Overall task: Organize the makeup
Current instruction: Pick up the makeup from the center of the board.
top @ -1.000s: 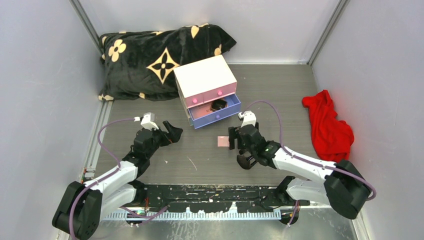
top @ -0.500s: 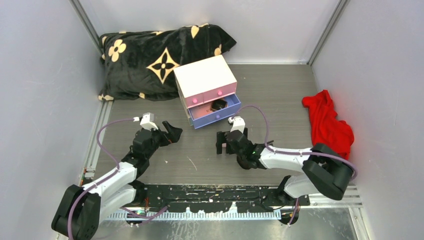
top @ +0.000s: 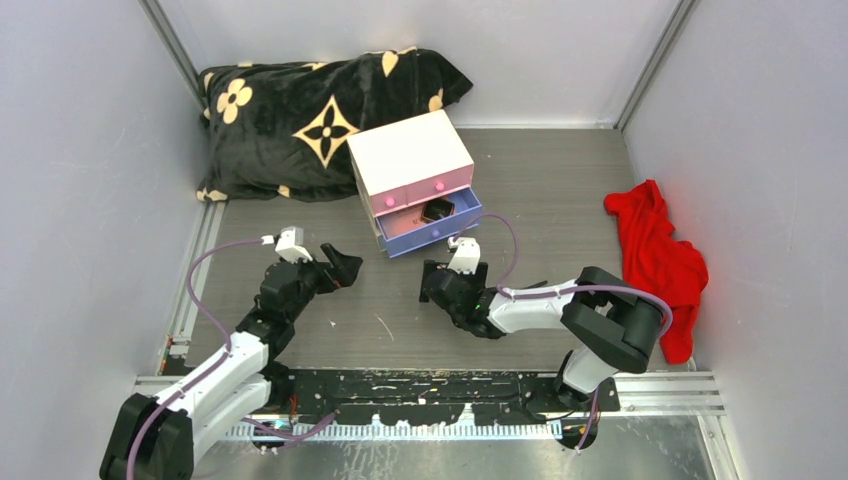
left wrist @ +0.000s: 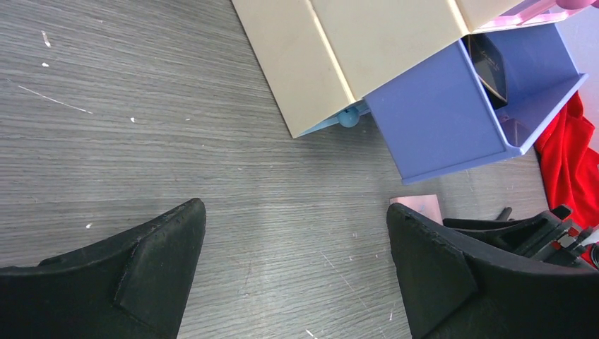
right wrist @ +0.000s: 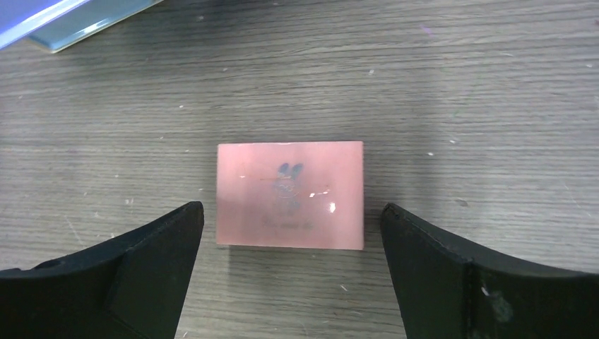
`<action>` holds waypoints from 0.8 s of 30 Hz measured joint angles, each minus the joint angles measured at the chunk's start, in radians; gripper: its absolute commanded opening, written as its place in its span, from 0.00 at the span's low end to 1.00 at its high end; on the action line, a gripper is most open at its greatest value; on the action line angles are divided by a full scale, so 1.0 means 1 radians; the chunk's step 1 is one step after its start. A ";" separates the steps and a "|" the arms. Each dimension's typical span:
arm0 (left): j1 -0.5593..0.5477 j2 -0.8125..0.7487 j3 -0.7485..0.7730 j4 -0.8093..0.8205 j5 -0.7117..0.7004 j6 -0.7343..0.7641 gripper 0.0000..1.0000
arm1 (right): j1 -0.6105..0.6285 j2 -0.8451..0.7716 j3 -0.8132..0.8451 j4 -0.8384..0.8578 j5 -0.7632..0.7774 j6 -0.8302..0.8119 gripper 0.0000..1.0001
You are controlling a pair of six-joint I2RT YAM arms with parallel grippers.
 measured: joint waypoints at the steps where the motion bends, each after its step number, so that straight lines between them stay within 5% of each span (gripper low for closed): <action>1: 0.000 -0.008 0.000 -0.006 0.000 0.001 1.00 | 0.002 0.000 0.000 -0.010 0.017 0.019 1.00; 24: 0.000 -0.040 -0.004 -0.044 0.000 0.003 1.00 | 0.043 0.007 0.029 -0.124 0.131 0.052 1.00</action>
